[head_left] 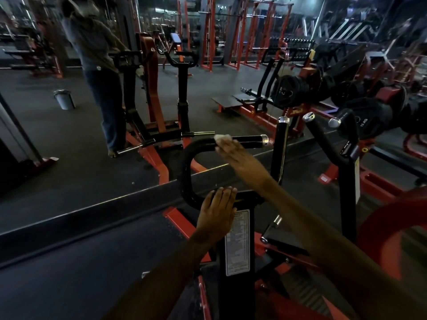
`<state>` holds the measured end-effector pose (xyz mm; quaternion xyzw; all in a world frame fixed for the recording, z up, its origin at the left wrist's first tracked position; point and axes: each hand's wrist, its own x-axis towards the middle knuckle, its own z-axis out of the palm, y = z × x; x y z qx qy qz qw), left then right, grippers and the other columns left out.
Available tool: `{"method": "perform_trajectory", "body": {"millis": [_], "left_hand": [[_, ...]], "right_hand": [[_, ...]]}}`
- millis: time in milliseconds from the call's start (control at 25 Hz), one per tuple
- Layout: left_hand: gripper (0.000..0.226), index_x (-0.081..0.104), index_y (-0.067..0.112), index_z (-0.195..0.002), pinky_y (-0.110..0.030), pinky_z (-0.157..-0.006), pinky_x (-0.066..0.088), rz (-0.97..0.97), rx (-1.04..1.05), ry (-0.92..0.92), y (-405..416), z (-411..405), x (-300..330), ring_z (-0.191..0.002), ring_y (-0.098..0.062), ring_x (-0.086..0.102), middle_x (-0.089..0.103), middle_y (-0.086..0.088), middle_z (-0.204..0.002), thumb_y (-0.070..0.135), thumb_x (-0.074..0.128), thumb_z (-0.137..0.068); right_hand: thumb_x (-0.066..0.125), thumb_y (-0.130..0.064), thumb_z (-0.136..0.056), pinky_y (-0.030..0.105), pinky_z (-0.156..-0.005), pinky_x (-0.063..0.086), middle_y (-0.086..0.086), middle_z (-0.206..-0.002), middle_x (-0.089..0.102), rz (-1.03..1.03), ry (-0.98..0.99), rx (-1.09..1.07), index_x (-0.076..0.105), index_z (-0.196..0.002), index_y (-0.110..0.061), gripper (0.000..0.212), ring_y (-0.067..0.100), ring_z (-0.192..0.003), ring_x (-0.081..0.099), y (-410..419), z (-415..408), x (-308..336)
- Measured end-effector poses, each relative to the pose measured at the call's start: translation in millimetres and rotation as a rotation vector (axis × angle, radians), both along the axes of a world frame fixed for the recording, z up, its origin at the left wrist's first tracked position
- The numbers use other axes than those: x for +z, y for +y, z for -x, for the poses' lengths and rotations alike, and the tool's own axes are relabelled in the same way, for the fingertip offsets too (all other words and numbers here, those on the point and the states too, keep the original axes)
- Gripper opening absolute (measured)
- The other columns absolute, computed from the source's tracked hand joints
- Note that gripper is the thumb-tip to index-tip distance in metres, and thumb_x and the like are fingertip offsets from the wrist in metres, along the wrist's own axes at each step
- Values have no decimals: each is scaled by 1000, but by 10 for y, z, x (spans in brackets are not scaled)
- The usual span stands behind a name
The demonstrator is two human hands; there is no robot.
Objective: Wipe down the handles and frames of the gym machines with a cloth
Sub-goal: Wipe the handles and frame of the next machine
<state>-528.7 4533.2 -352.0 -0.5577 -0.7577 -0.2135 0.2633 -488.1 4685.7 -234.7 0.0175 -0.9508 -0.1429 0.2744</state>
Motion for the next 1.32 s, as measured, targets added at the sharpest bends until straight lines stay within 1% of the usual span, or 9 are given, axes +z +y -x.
{"method": "perform_trajectory", "body": {"millis": [120,240,320,440,560,800,920,1160,1320], "left_hand": [[52,34,8,-140,-40,-105,38,11,-6,6,-6,-12,-19,-121,-23,55,58,-7,-133,35,28,-97],[51,36,8,-139,-41,-106,31,0,-6,-2,-2,-2,-24,-120,-24,56,58,-7,-132,35,29,-97],[50,37,8,-139,-40,-105,33,24,3,-17,6,3,4,-120,-24,56,58,-6,-131,35,29,-97],[50,37,9,-139,-40,-104,36,56,10,-23,-5,9,1,-120,-24,56,59,-6,-131,35,28,-96],[50,37,8,-138,-41,-102,39,70,-6,-61,5,-13,32,-119,-25,56,59,-7,-130,34,29,-96],[52,53,7,-133,-42,-99,46,262,6,-135,-85,-84,252,-119,-26,57,61,-8,-128,33,30,-94],[51,59,7,-128,-42,-104,40,248,-39,-275,-172,-129,435,-122,-27,56,62,-8,-128,34,32,-93],[41,54,10,-133,-41,-109,33,162,-82,-297,-660,-50,903,-127,-28,49,56,-9,-134,25,48,-96],[41,52,13,-134,-38,-110,28,186,-18,-359,-1386,-66,946,-130,-25,45,53,-6,-138,24,50,-95]], "right_hand": [[33,17,-86,27,-119,1,3,-156,10,234,137,-106,23,-146,-9,67,17,-144,8,435,-454,-35],[46,3,-92,23,-95,42,13,-129,55,767,478,-327,52,-129,-3,39,14,-112,54,455,-430,101],[49,-8,-93,19,-74,45,11,-111,65,1296,610,-360,62,-118,-4,28,8,-87,57,439,-179,260],[49,-2,-87,31,-81,52,24,-115,63,2059,835,-237,62,-109,6,26,28,-91,64,420,-7,331],[37,16,-86,37,-80,57,25,-103,62,2317,784,-70,51,-111,8,29,34,-86,65,81,-210,306],[59,-7,-90,35,-85,56,15,-94,67,1986,705,-275,62,-81,-6,10,23,-91,66,-431,-619,167],[65,-20,-88,21,-65,55,4,-82,66,1488,586,-545,62,-80,-12,13,10,-74,63,-604,-778,94],[61,-9,-89,32,-77,56,4,-95,68,834,512,-487,68,-96,-10,10,15,-85,66,-1030,-979,-89],[65,2,-78,35,-78,52,5,-80,71,547,563,-494,71,-96,-8,21,19,-71,67,-1768,-1121,-173]]}}
